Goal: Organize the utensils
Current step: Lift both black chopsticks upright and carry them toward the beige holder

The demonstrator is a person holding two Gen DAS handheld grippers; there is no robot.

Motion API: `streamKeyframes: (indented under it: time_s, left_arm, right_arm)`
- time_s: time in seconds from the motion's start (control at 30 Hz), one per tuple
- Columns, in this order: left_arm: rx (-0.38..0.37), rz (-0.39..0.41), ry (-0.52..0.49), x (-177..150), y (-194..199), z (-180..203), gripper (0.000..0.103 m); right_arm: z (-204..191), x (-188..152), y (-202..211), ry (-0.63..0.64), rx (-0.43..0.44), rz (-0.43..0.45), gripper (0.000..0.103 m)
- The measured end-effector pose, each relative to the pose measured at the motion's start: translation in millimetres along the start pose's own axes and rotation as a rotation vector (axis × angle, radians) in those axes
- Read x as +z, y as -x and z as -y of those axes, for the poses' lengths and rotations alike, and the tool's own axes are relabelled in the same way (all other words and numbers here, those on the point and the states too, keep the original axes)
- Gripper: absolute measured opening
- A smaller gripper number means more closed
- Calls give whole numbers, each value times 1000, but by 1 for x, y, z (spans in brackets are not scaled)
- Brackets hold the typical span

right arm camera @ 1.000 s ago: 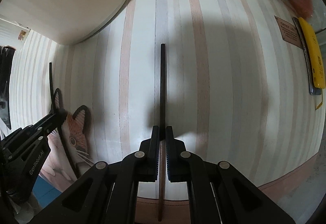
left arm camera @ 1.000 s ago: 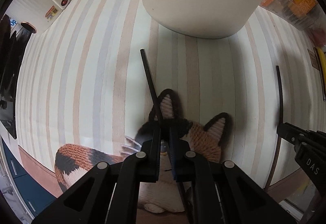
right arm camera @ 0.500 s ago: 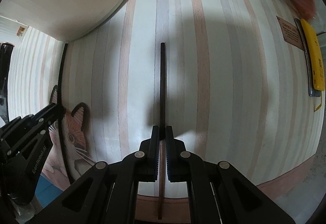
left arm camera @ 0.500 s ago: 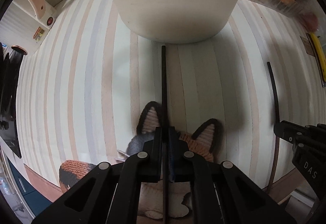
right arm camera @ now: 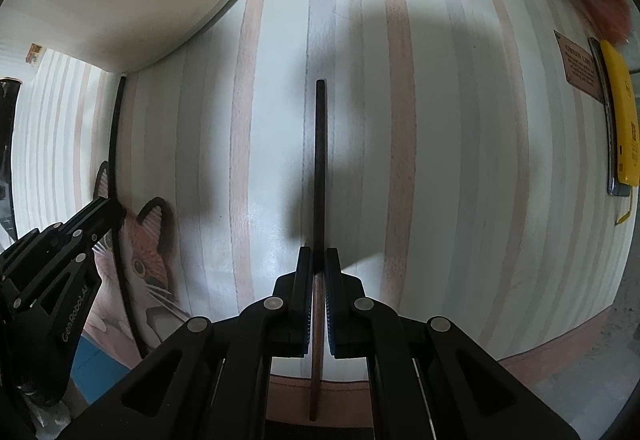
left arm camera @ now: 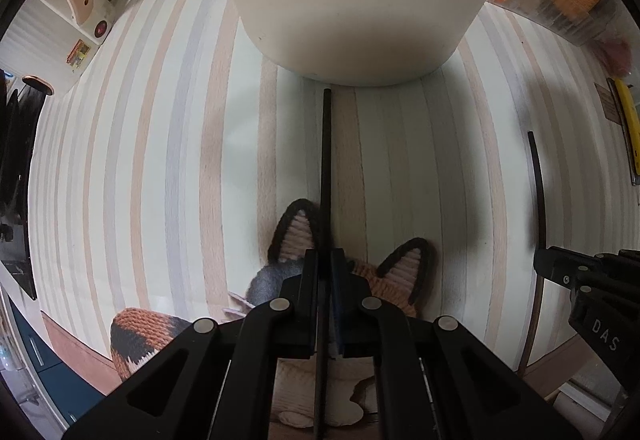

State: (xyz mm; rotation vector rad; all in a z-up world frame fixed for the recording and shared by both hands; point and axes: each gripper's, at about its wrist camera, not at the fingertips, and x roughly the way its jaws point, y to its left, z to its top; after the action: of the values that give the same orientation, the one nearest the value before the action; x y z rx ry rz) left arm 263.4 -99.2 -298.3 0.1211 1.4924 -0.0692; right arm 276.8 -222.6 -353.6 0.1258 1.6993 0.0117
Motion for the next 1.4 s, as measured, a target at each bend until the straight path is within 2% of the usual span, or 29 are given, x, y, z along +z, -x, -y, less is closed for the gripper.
streamKeyframes:
  time_s: [0.27,0.43,0.53,0.83,1.1,1.4]
  left_arm:
    - [9,-1,-3,2,1,4,3]
    - [12,5,3,-1,0,4,3]
    - [-14,-7,12,-6,4,1,3]
    - [-38,124,22,-22,57,-3,1]
    - [-58,232,31,-28,98,-3,0]
    - [-59,293,29,-28,119,0,0]
  right_arm:
    - [-10,14,-11,6,-21,-22,6]
    - [-21,10,-11,4,-45,18,6]
    - [-21,6,-9,-14,-41,54,6]
    - [-13,-13,40,-35,16,218,5]
    - [0,-29,77,-47,60,306,5]
    - [14,-43,106,-41,90,375,5]
